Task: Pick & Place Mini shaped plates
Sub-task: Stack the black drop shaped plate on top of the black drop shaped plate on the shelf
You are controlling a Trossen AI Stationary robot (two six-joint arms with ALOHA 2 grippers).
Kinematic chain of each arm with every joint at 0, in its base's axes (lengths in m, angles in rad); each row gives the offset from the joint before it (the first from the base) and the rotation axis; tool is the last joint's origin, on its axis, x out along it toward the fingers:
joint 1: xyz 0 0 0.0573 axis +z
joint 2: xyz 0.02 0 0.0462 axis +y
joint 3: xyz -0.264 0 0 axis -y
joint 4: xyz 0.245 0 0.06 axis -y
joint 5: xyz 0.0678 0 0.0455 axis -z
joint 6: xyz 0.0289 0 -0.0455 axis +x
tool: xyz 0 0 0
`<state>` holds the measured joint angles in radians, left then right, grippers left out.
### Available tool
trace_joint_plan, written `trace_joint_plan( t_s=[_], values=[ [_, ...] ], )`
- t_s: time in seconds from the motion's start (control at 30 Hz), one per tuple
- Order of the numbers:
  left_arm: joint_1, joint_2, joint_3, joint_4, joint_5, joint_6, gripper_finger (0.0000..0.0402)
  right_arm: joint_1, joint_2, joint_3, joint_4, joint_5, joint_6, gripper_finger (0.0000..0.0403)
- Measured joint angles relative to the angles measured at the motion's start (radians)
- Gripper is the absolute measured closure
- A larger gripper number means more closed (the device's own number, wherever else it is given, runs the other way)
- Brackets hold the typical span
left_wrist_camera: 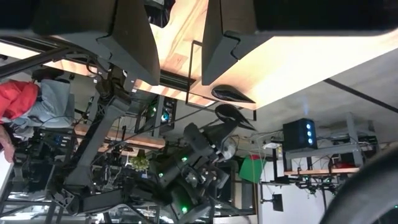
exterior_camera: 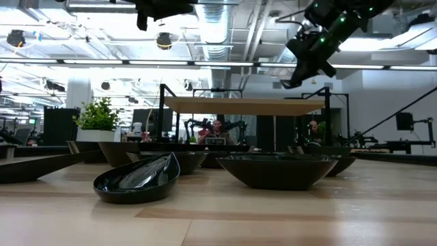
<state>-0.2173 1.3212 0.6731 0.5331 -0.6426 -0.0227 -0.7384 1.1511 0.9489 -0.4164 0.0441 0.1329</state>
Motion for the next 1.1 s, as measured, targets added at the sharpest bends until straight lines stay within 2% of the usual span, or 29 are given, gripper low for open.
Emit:
trace_joint_plan(
  t_s=[0.57,1.1],
  values=[
    [0.000,0.000,0.000,-0.002,0.000,0.000,0.0281,-0.009,0.111,0.000,-0.015,-0.029,-0.003,0.0395],
    [0.000,0.001,0.000,-0.002,0.000,0.000,0.0281,-0.009,0.110,0.000,-0.017,-0.021,-0.012,0.0383]
  ],
)
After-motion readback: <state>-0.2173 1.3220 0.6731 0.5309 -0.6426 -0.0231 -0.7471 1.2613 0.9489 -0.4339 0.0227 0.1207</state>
